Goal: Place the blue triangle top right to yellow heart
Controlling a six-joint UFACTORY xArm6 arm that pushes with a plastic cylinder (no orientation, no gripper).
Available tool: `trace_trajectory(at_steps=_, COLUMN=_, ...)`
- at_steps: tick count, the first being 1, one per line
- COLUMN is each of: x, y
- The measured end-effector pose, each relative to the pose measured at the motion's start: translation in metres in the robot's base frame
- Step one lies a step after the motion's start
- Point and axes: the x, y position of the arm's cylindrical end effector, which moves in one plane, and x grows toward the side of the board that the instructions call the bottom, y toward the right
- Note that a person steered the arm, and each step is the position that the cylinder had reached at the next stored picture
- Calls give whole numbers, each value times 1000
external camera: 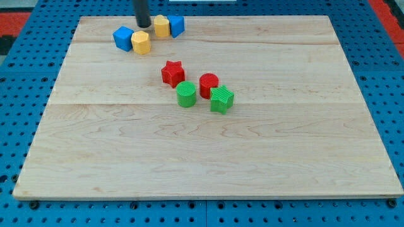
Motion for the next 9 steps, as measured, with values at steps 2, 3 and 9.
trace_trajectory(at_steps=2, x=12, y=106)
trace_trajectory(at_steps=3, x=12, y=43)
trace_trajectory(at_steps=9, x=-26, y=196)
